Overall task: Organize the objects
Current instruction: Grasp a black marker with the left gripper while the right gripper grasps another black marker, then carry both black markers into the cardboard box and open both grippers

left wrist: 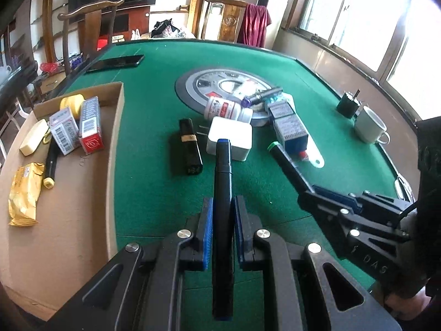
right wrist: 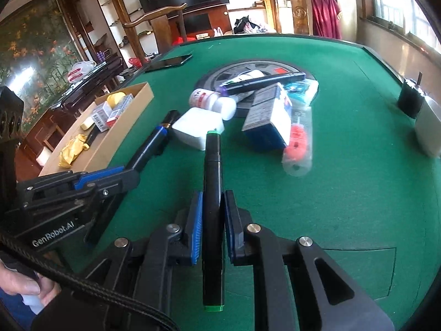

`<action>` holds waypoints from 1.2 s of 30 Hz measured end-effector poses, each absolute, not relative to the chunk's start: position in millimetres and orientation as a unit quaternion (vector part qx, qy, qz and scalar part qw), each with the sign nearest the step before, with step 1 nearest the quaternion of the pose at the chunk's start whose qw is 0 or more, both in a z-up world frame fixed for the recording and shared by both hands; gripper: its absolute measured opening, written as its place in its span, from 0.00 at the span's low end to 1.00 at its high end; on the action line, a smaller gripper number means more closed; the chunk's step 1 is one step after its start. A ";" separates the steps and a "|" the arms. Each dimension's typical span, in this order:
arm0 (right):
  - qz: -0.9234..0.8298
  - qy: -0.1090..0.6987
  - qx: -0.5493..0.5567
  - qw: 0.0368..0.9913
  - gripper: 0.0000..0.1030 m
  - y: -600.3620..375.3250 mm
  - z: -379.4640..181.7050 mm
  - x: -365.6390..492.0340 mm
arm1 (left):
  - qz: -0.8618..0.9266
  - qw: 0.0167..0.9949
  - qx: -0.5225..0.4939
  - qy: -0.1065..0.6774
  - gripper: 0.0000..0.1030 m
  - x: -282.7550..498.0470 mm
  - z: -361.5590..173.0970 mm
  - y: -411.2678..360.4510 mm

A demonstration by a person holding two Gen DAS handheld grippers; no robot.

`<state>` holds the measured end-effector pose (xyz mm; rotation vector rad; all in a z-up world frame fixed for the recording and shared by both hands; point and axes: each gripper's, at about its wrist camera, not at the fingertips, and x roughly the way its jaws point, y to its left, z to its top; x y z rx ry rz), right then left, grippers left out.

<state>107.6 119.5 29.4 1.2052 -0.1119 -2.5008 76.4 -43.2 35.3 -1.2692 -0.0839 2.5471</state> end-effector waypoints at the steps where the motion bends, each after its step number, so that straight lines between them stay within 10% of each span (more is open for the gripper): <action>1: -0.885 -0.041 0.426 0.183 0.12 117.6 30.6 107.6 | 0.886 0.147 -0.438 -0.032 0.12 77.3 37.8 -45.3; 36: -0.845 0.021 0.437 0.307 0.12 -67.2 58.8 93.5 | 0.917 0.014 -0.367 -0.157 0.12 94.5 63.6 -260.7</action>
